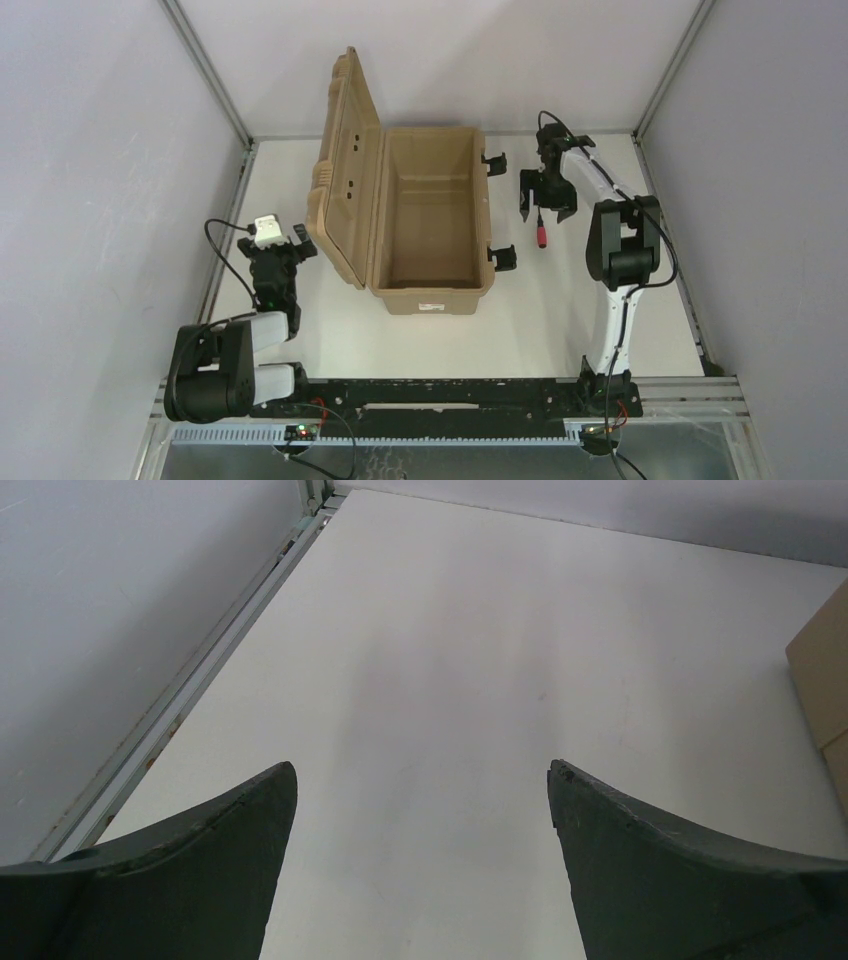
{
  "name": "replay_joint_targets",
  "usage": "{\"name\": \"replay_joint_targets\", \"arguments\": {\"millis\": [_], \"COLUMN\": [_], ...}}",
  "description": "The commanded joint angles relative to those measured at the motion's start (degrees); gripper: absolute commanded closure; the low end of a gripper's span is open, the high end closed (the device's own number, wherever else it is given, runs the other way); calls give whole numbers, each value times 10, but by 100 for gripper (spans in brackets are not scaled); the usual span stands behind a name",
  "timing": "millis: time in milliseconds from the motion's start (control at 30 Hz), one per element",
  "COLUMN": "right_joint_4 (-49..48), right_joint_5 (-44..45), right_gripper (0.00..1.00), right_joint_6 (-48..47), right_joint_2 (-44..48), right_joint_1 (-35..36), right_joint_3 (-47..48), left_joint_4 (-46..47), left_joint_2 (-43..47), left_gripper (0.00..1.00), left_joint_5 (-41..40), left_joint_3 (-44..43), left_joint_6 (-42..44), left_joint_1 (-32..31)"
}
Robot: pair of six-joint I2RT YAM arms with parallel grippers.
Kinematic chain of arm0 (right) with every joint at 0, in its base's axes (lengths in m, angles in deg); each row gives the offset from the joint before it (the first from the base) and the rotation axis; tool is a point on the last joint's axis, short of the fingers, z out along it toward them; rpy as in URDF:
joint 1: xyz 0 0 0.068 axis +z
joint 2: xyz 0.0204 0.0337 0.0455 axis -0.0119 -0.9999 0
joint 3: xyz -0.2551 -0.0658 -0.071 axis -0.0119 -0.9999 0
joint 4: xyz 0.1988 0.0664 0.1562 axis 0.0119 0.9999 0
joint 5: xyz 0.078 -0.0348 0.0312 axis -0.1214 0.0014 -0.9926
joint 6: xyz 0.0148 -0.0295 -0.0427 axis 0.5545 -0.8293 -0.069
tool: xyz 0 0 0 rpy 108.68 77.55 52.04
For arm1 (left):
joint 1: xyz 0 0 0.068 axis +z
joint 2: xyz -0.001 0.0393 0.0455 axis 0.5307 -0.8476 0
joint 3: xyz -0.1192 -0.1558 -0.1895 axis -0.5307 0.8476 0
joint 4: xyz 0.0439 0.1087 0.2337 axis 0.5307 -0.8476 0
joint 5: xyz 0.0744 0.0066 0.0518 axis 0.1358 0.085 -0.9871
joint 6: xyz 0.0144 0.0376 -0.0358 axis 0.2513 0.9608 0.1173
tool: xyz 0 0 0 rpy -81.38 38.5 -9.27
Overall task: Put the screwdriver in the bin
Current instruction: Pick up the screwdriver from the center of the board.
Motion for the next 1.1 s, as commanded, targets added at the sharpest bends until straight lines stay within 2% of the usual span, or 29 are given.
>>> {"name": "replay_joint_targets", "arguments": {"millis": [0,633,833,1067], "right_joint_4": [-38,-74,-77,-72], "right_joint_5": [1,1,1,1], "right_gripper": [13,43,56,79], "right_joint_6": [16,17,14,9], "right_joint_2": [-10,-44,-48,-47], "right_joint_1": [-5,-14,-16,-18], "right_joint_3": [-16,-68,-75,-73], "left_joint_4": [16,16,16,16], "left_joint_2": [2,2,2,2], "left_gripper": [0,0,0,0], "left_joint_5": [-7,-6,-6,-6], "left_joint_3": [-4,-3,-3,-3], "left_joint_6": [10,10,10,10], "left_joint_1": [-2,-2,-3,-3]}}
